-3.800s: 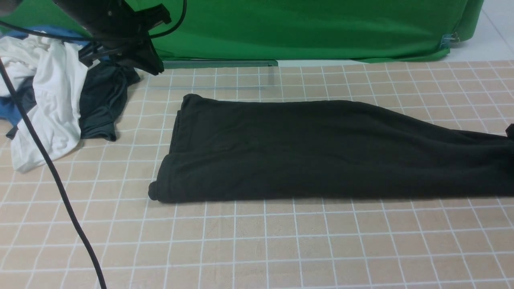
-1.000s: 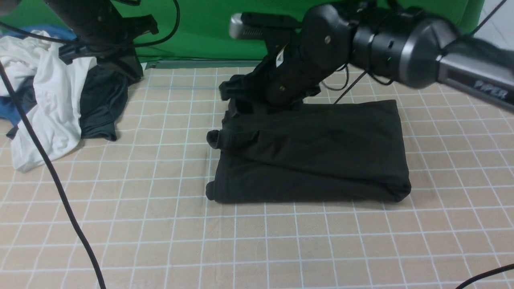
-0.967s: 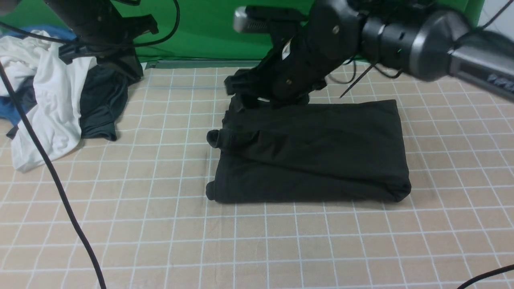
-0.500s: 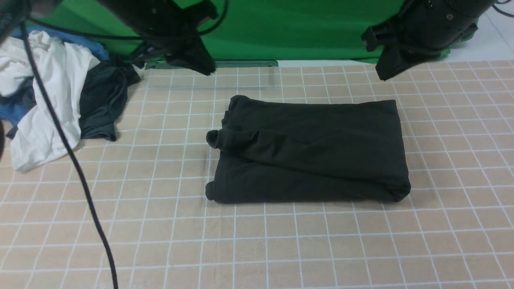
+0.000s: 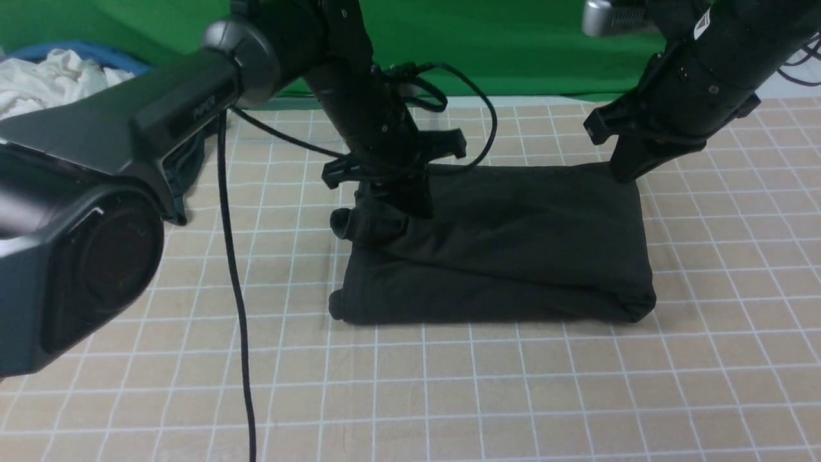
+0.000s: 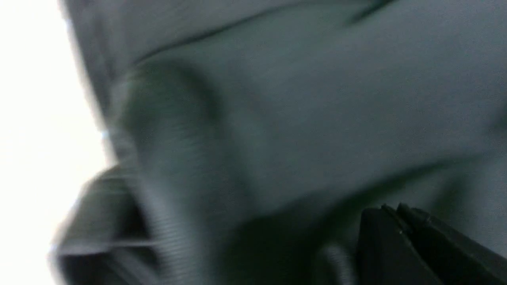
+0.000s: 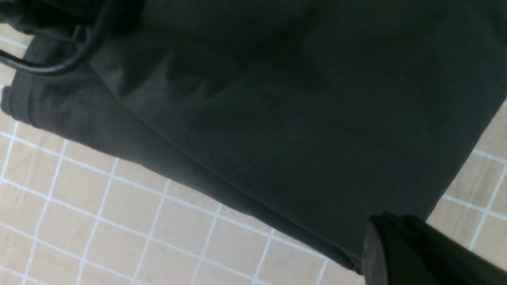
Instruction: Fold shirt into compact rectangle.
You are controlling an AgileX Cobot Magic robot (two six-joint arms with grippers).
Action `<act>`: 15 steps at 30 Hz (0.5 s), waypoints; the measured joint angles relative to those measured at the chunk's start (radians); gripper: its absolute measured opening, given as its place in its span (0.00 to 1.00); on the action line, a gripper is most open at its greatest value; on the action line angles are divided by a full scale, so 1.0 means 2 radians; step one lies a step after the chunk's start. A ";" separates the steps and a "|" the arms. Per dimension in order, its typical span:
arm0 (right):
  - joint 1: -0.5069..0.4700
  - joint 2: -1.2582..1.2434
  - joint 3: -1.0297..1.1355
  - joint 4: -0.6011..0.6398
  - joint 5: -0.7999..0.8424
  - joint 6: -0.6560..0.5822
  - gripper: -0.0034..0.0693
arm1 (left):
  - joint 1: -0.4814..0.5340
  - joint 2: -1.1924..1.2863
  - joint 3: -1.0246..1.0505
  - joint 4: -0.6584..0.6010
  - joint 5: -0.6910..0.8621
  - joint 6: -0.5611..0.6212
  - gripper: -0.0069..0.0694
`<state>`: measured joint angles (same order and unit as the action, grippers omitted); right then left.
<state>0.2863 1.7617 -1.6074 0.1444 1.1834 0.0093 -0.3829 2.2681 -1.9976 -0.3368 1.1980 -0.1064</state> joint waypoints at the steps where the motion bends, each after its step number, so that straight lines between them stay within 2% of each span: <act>1: -0.001 0.000 0.000 -0.001 0.005 -0.005 0.08 | 0.000 -0.001 0.011 0.009 0.001 0.000 0.11; 4: -0.002 -0.007 0.005 -0.014 0.015 -0.005 0.08 | 0.003 -0.012 0.075 0.034 0.001 -0.002 0.11; 8: -0.002 -0.019 0.015 -0.020 0.018 -0.009 0.08 | 0.013 -0.040 0.127 0.036 0.000 -0.006 0.11; 15: -0.002 -0.022 0.064 -0.021 0.007 -0.009 0.08 | 0.048 -0.099 0.124 0.044 0.005 -0.014 0.11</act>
<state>0.2823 1.7173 -1.4787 0.1016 1.1970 -0.0080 -0.2876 2.0700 -1.7496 -0.2497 1.2088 -0.1351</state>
